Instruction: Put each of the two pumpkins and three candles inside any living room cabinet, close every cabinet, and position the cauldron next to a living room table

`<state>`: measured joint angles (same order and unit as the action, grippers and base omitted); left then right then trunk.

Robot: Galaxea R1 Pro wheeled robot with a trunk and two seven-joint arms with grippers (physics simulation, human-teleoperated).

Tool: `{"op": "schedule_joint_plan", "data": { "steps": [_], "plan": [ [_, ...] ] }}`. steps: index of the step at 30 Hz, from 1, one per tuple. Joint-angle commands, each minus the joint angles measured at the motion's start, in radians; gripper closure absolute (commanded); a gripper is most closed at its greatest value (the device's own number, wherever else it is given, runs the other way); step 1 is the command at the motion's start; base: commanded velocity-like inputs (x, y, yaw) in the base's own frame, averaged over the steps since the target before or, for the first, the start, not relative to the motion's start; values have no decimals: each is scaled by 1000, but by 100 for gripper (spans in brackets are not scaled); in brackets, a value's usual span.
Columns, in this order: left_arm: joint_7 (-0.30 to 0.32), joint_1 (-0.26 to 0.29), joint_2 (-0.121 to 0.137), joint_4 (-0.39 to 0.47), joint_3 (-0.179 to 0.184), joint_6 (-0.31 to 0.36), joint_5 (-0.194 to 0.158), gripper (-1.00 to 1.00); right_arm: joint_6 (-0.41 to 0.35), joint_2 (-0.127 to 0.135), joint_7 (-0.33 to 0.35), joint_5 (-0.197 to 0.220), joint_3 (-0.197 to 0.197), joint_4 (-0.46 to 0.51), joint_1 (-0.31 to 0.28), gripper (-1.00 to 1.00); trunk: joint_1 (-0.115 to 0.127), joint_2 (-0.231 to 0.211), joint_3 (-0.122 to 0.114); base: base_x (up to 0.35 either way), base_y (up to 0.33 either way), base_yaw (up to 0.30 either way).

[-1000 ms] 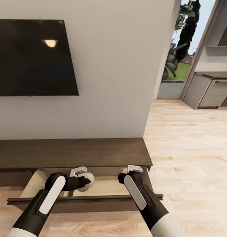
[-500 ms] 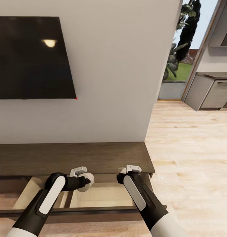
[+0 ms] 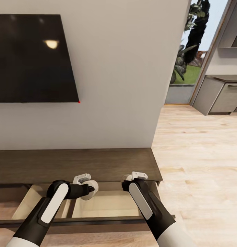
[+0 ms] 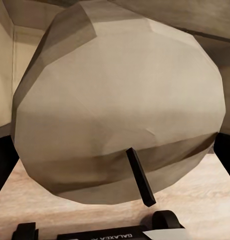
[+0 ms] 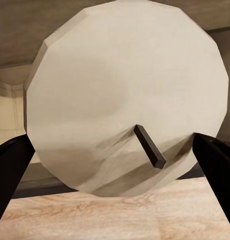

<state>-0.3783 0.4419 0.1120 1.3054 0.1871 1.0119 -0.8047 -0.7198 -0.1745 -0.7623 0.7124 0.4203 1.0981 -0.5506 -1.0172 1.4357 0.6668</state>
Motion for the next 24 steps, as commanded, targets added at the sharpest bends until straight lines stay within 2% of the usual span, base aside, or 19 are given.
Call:
{"op": "schedule_joint_plan", "data": {
  "steps": [1,6,14,21,24],
  "plan": [
    [0,0,0,0,0,0,-2,100,0,0,1,0,0,0,0,100,-4,7,3,5,0,0],
    [-2,0,0,-9,0,2,-6,100,-1,0,12,2,-1,-1,1,100,-23,42,19,1,0,0],
    [-2,21,0,-137,0,1,-3,100,-1,0,70,2,0,-14,2,100,-54,98,44,0,0,0],
    [-1,24,-2,-154,0,-10,-2,100,1,0,77,1,1,-40,3,100,-81,147,66,0,0,0],
    [0,24,-13,-158,0,-35,-2,100,2,0,84,1,11,-43,3,100,-92,168,75,0,0,0]
  ]
}}
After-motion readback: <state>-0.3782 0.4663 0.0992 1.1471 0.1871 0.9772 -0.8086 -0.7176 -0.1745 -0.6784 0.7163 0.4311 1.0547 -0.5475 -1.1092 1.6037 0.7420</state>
